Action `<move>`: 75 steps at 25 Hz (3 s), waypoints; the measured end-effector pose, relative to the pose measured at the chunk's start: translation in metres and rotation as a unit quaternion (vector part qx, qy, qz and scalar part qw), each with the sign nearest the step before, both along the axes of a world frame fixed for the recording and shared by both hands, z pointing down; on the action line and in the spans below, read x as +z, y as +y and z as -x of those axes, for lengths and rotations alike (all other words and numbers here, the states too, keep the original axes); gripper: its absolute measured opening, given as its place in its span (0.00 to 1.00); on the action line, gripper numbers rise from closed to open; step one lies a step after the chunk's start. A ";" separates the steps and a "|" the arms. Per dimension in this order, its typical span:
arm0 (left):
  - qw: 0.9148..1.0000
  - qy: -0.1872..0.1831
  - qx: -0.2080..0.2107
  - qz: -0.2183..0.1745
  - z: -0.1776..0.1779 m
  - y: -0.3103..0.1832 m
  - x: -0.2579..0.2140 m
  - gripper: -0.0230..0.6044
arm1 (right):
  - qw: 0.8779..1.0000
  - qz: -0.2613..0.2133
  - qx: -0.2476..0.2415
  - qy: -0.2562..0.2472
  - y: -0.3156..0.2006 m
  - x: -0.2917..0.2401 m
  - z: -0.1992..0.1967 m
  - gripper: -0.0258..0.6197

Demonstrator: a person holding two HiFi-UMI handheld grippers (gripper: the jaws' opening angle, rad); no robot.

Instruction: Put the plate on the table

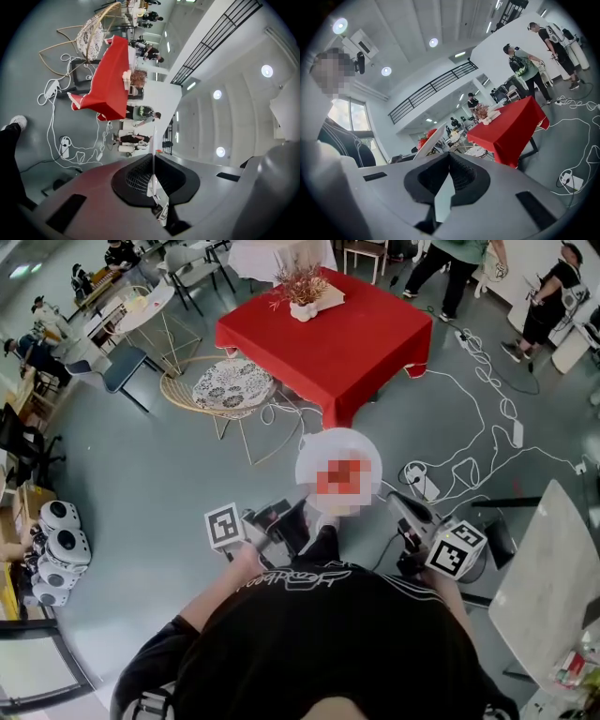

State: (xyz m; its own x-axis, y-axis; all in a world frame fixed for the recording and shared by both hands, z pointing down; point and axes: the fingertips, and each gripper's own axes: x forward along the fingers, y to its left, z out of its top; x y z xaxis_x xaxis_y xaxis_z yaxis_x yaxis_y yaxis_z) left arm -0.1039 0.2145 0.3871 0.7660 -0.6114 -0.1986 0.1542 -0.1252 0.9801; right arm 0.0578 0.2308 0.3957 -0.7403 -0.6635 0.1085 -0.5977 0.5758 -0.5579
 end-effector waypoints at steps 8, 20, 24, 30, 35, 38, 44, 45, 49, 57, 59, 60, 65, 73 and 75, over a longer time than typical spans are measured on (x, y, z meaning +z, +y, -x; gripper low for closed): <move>1.000 -0.001 0.003 0.001 0.011 -0.153 -0.004 0.07 | 1.000 0.018 0.014 0.018 -0.145 -0.010 0.003 0.05; 1.000 0.004 0.007 -0.007 0.028 -0.268 -0.016 0.07 | 0.999 0.022 -0.004 0.030 -0.251 -0.018 0.030 0.05; 1.000 0.002 -0.001 -0.009 0.031 -0.280 -0.015 0.07 | 0.999 0.026 -0.011 0.028 -0.266 -0.010 0.032 0.05; 1.000 -0.006 -0.020 -0.006 0.031 -0.293 -0.013 0.07 | 0.999 0.024 -0.028 0.026 -0.280 -0.007 0.032 0.05; 0.999 -0.012 -0.030 0.000 0.013 -0.315 -0.009 0.07 | 0.999 0.024 -0.034 0.029 -0.312 -0.004 0.011 0.05; 0.999 -0.019 -0.036 0.013 0.012 -0.327 -0.003 0.07 | 0.998 0.033 -0.041 0.023 -0.328 0.002 0.013 0.05; 0.998 -0.023 -0.042 0.034 -0.001 -0.375 0.009 0.07 | 0.997 0.051 -0.056 0.018 -0.377 0.017 0.008 0.05; 0.998 -0.024 -0.042 0.035 -0.006 -0.383 0.011 0.07 | 0.997 0.052 -0.057 0.017 -0.386 0.018 0.005 0.05; 0.998 -0.025 -0.041 0.038 -0.024 -0.415 0.016 0.07 | 0.997 0.055 -0.056 0.015 -0.419 0.021 -0.012 0.05; 0.998 -0.026 -0.047 0.042 -0.038 -0.479 0.022 0.07 | 0.996 0.063 -0.065 0.016 -0.480 0.026 -0.024 0.05; 0.998 -0.026 -0.047 0.041 -0.041 -0.484 0.021 0.07 | 0.996 0.065 -0.067 0.015 -0.485 0.026 -0.024 0.05; 0.998 -0.027 -0.047 0.040 -0.042 -0.486 0.019 0.07 | 0.995 0.066 -0.068 0.016 -0.487 0.026 -0.025 0.05; 0.997 -0.029 -0.048 0.046 -0.051 -0.506 0.021 0.07 | 0.994 0.076 -0.074 0.011 -0.510 0.030 -0.029 0.05; 0.996 -0.047 -0.056 0.054 -0.053 -0.528 0.028 0.07 | 0.991 0.093 -0.093 0.003 -0.519 0.045 -0.020 0.05; 0.996 -0.052 -0.059 0.052 -0.052 -0.537 0.029 0.07 | 0.991 0.097 -0.097 0.001 -0.519 0.048 -0.018 0.05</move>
State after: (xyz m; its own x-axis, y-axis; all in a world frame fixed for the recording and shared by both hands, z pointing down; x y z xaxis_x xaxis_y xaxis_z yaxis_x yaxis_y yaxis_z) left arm -0.0518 -0.3223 0.4161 0.7009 -0.7113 -0.0529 0.0416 -0.0332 0.9986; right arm 0.0758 -0.2883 0.4434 -0.8511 -0.4755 0.2225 -0.4883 0.5613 -0.6682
